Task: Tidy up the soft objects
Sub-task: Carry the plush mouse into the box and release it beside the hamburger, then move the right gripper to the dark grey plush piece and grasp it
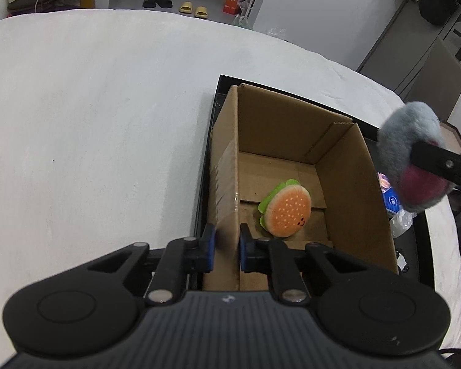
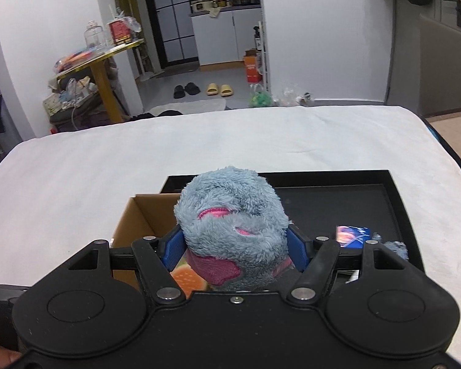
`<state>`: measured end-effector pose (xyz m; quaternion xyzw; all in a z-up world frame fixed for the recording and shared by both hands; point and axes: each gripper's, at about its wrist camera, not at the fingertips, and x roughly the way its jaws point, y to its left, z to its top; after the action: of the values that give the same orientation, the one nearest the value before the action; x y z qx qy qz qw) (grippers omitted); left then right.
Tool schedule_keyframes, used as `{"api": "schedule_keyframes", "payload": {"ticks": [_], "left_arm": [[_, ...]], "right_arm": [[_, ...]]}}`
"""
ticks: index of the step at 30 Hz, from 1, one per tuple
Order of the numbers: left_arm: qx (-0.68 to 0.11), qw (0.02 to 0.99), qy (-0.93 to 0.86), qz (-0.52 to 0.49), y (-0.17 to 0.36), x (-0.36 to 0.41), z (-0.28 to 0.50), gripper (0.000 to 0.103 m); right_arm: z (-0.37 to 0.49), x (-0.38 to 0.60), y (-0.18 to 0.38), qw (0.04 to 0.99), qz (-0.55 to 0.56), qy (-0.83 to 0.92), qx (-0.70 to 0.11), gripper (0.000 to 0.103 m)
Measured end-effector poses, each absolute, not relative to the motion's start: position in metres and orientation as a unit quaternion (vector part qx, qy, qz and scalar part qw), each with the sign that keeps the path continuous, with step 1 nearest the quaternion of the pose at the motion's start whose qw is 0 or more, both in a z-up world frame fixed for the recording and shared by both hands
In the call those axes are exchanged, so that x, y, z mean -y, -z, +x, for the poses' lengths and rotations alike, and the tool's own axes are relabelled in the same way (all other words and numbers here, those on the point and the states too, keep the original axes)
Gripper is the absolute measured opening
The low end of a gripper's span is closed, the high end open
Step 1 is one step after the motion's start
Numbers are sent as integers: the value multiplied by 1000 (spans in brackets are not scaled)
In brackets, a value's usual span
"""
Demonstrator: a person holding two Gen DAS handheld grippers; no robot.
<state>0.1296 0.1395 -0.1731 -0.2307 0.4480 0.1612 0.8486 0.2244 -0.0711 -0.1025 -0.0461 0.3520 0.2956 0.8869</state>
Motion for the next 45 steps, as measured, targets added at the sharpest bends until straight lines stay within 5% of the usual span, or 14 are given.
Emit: {"api": "schedule_keyframes", "payload": {"ticks": [12,18,33,45], "left_arm": [[-443,849,-145,-248,174,-150,125,15],[-442,849,-139,-255,176,-154,126,16],[-438,850,-147,-252,174,-152,123,19],[-430,854,-168,-241,163,-143,127,62]], "right_arm": [[215,33,108,878,-44,-322,-352,67],[214,20,110,868,-32,-344,-357,79],[212,52,112,874,-30,-313,-372,80],[220,95,121,883,-33,-267,-385,80]]}}
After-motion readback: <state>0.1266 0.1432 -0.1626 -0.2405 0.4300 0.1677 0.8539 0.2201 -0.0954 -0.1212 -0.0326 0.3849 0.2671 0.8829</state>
